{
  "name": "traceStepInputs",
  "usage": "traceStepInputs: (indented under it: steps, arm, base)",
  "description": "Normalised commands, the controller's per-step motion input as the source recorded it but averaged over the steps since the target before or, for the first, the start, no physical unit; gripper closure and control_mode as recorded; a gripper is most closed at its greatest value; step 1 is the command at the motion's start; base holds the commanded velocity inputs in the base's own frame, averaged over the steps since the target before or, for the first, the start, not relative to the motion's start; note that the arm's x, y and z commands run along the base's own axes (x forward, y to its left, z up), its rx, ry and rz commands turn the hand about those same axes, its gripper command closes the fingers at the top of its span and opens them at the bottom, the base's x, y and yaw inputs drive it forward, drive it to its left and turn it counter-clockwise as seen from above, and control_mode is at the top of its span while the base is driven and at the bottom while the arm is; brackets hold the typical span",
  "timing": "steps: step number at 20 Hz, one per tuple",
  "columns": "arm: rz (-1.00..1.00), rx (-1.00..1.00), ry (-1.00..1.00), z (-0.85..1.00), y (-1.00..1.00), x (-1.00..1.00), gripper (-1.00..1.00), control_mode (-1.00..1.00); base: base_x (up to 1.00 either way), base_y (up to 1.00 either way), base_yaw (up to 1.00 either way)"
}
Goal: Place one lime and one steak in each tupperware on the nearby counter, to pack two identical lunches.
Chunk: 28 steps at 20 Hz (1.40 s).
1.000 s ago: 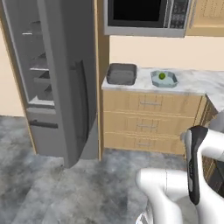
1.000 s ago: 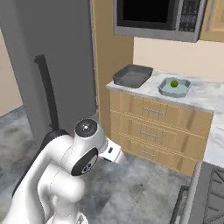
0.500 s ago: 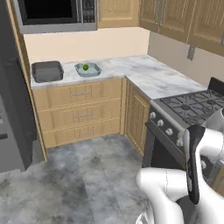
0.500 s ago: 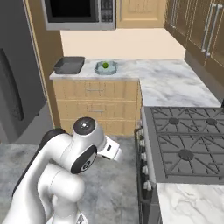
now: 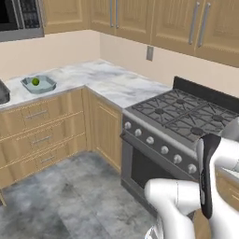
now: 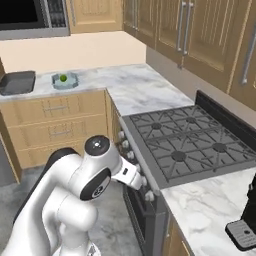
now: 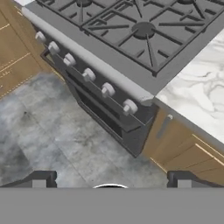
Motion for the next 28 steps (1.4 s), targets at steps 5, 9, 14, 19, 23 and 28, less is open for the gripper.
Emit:
traceStepInputs:
  steps: [5,9,14,19,23,28]
  arm:
    - [0.0,0.0,0.0,0.0,0.0,0.0,-1.0,1.0]
    - [0.0,0.0,0.0,0.0,0.0,0.0,-1.0,1.0]
    - [0.0,0.0,0.0,0.0,0.0,0.0,-1.0,1.0]
    - [0.0,0.0,0.0,0.0,0.0,0.0,-1.0,1.0]
    - [0.0,0.0,0.0,0.0,0.0,0.0,-1.0,1.0]
    - [0.0,0.0,0.0,0.0,0.0,0.0,-1.0,1.0]
  base:
    - [-0.87,1.0,-0.35]
    - [0.02,1.0,-0.01]
    - [-0.15,0.75,0.65]
    - [-0.3,0.51,0.77]
    - [-0.27,0.53,0.79]
    - [-0.44,0.86,0.68]
